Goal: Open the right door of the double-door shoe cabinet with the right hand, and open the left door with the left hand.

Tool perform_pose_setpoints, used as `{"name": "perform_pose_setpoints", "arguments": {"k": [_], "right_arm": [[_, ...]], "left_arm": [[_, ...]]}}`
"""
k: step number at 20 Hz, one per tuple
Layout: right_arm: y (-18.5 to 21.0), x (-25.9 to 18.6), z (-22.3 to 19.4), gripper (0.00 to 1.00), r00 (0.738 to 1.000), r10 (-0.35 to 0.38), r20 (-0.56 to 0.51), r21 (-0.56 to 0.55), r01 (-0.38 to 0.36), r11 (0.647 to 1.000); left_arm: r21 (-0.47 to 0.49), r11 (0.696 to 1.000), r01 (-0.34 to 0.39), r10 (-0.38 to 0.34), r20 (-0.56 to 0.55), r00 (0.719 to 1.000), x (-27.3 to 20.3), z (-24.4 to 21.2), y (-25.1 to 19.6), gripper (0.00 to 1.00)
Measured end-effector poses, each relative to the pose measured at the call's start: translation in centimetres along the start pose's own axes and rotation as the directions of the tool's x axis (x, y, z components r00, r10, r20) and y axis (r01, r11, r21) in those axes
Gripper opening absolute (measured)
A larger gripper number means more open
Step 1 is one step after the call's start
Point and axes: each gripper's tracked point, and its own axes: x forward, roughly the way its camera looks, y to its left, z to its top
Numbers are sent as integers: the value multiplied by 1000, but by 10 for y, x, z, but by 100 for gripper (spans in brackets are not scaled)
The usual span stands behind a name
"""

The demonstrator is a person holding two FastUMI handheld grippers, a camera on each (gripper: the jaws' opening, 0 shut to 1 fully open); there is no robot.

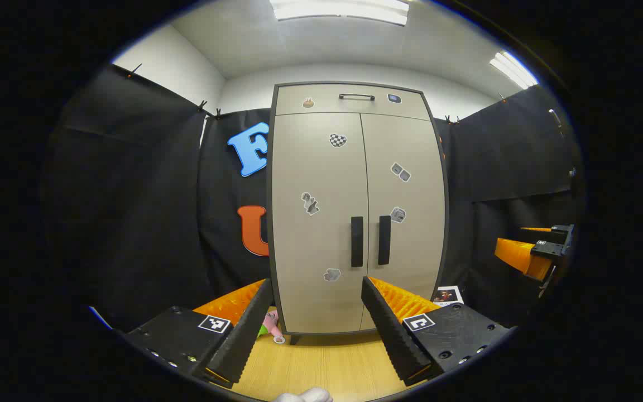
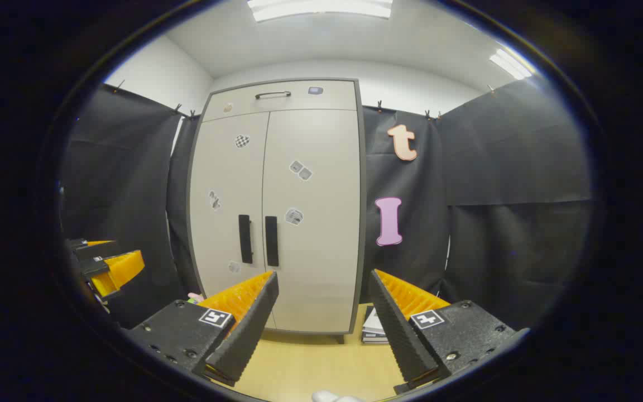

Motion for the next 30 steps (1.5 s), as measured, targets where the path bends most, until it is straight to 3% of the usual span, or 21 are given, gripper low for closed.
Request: {"name": "perform_pose_setpoints", "arguments": {"k": [18, 23, 30], "right_arm": [[5, 10, 2, 100, 1000, -9, 0, -21, 9, 1000], [24, 47, -4, 100, 1000, 2, -18, -27, -2, 1000], [74, 136, -6, 100, 999, 40, -25, -36, -41, 998]], "left_arm": [[-11, 1000, -7, 7, 11, 1000, -9, 2, 3, 96], [6, 1000, -18, 19, -4, 1000, -17, -4, 8, 96], [14, 999, -52, 53, -29, 998, -31, -11, 23, 96]]}}
